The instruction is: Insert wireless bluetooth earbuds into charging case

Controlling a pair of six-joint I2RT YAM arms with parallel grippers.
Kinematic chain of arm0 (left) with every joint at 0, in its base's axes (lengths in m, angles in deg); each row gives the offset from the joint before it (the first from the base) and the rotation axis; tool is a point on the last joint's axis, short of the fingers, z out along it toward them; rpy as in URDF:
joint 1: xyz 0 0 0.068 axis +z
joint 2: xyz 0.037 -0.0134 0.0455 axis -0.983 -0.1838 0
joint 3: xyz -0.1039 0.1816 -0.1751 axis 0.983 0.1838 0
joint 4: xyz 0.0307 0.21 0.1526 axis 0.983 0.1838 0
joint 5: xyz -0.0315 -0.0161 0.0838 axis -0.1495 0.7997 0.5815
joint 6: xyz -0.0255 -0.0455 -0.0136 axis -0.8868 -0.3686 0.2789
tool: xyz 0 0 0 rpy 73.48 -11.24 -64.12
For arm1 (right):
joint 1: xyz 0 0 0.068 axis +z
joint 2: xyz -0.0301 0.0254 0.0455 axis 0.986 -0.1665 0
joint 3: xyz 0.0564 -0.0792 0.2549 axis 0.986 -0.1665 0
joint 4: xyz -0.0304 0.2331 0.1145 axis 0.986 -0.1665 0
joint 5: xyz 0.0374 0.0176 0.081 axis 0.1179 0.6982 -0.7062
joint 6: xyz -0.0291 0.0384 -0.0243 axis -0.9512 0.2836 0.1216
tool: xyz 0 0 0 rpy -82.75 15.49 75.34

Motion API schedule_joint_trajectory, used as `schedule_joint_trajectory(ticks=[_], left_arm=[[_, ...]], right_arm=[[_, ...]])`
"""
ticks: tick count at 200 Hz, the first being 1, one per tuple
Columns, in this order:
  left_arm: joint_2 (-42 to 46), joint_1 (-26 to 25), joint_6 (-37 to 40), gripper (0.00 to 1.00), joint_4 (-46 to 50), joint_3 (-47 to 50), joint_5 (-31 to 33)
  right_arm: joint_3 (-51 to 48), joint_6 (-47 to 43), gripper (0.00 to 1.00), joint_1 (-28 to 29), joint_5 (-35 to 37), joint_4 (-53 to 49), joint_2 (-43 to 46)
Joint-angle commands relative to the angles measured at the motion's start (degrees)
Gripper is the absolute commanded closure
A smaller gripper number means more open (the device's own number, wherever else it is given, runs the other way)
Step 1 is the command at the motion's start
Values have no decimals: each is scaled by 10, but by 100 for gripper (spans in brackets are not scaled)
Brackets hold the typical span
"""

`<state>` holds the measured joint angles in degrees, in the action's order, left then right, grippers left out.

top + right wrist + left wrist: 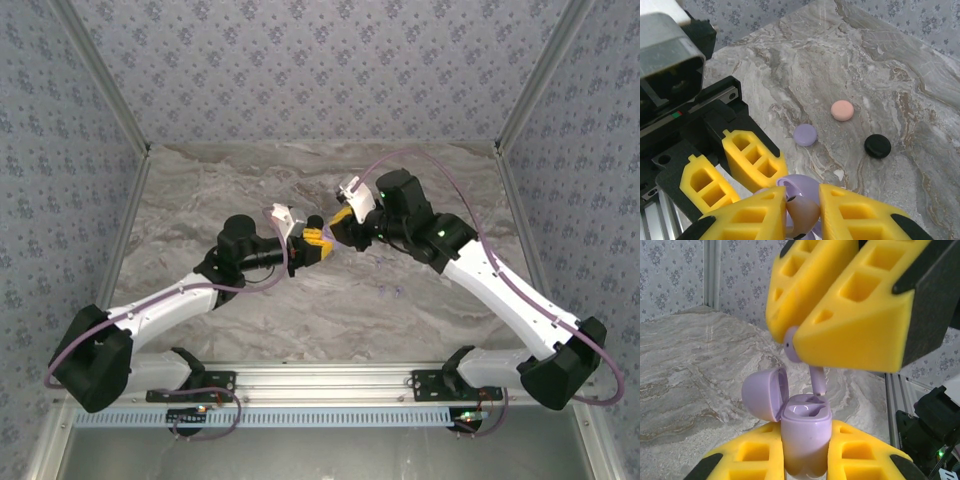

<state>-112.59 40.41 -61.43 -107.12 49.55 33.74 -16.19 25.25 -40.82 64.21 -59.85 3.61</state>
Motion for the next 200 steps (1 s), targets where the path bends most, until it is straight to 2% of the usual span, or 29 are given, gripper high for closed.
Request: schedule_joint_trajectory(ticks=[1, 149, 200], left_arm=[[-1, 2, -8, 100, -25, -22, -5], [-3, 1, -21, 100, -26, -18, 2], [-10, 1, -44, 100, -43, -20, 2]], right_arm=[[-8, -10, 75, 6, -5, 13, -1], [-10, -10, 76, 7, 40, 44, 6], [-16, -10, 76, 8, 33, 58, 0]])
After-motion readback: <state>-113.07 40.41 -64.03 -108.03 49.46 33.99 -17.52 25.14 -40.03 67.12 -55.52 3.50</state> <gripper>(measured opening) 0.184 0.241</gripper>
